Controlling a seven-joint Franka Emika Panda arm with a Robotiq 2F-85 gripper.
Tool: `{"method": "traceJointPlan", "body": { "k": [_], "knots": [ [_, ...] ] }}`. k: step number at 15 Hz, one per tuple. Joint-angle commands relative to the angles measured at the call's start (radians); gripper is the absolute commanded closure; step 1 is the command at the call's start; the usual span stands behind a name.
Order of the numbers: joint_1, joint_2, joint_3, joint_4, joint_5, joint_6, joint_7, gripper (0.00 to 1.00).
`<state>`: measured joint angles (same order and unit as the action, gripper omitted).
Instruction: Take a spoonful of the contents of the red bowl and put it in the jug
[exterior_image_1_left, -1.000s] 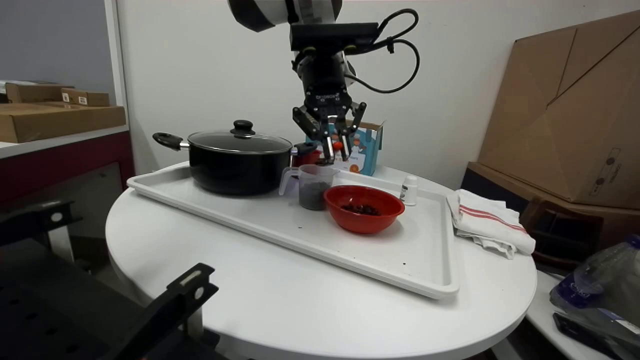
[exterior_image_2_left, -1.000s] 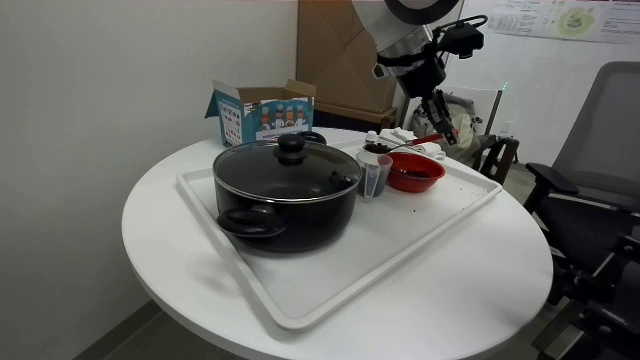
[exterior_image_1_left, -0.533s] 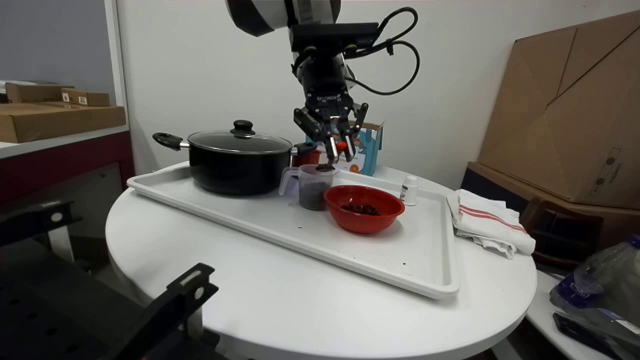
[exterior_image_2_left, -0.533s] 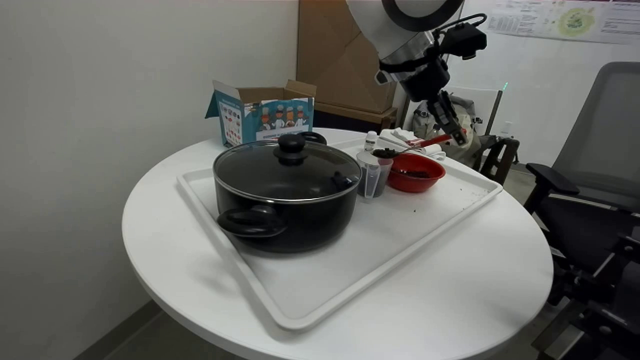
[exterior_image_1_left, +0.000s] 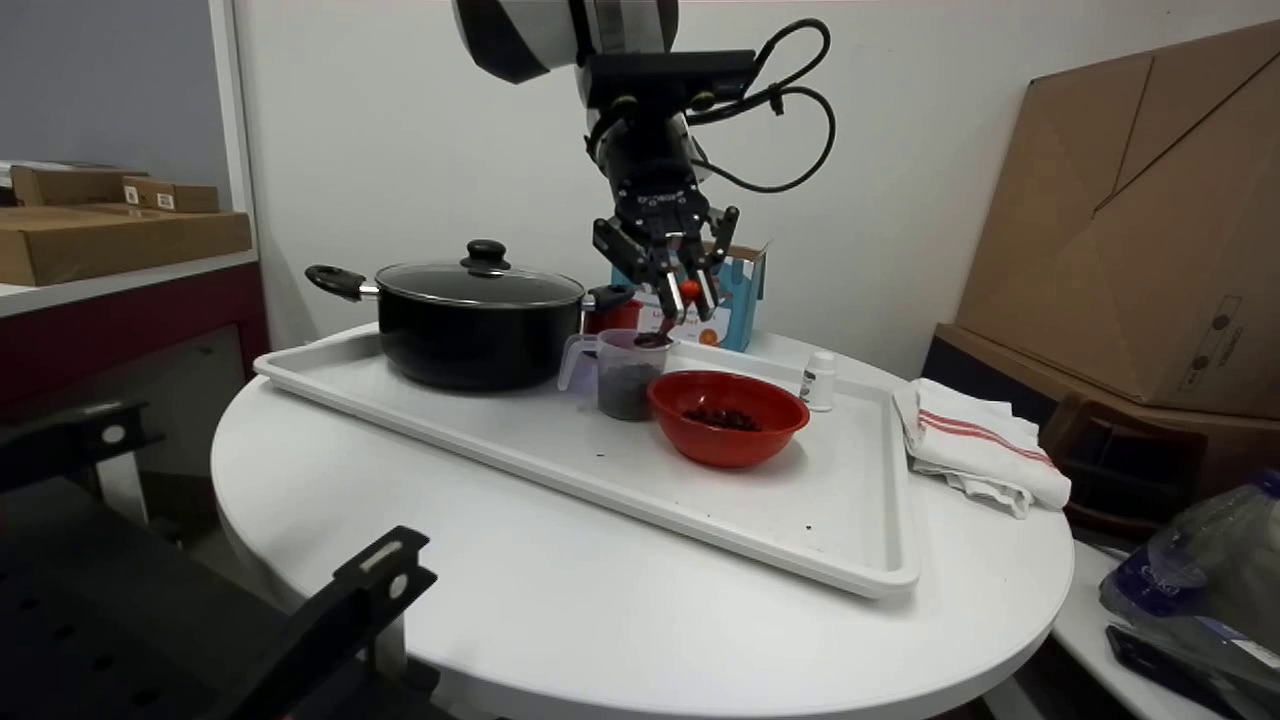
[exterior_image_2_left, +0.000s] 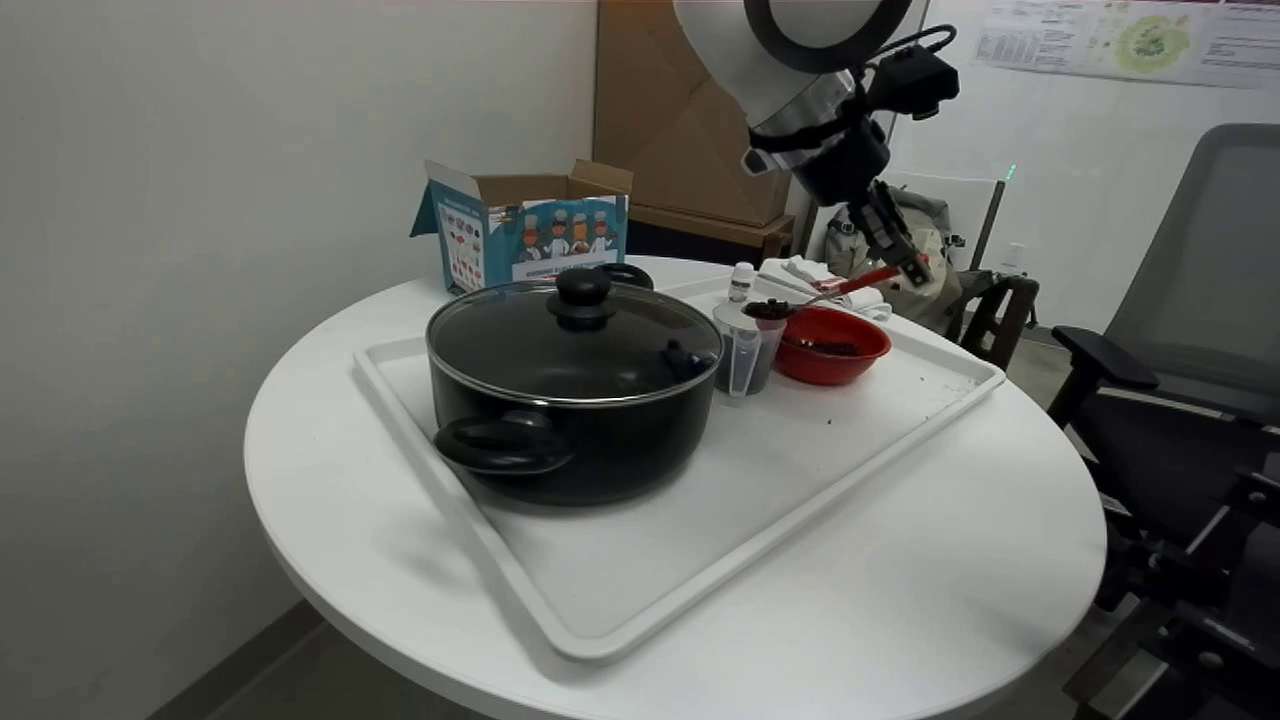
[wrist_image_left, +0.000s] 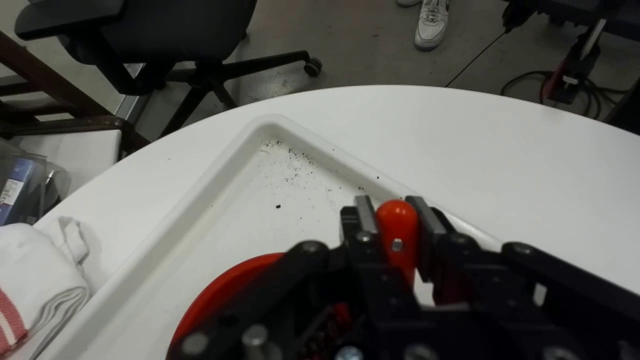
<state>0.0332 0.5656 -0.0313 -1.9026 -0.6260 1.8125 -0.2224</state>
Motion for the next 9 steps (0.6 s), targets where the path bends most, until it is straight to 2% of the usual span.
{"method": "traceJointPlan", "body": {
  "k": [1, 9],
  "knots": [
    [0.009, 0.049, 0.005, 0.075, -0.026, -0.066, -0.023, 0.92],
    [0.025, 0.107, 0.018, 0.152, -0.036, -0.119, -0.038, 0.92]
  ]
}}
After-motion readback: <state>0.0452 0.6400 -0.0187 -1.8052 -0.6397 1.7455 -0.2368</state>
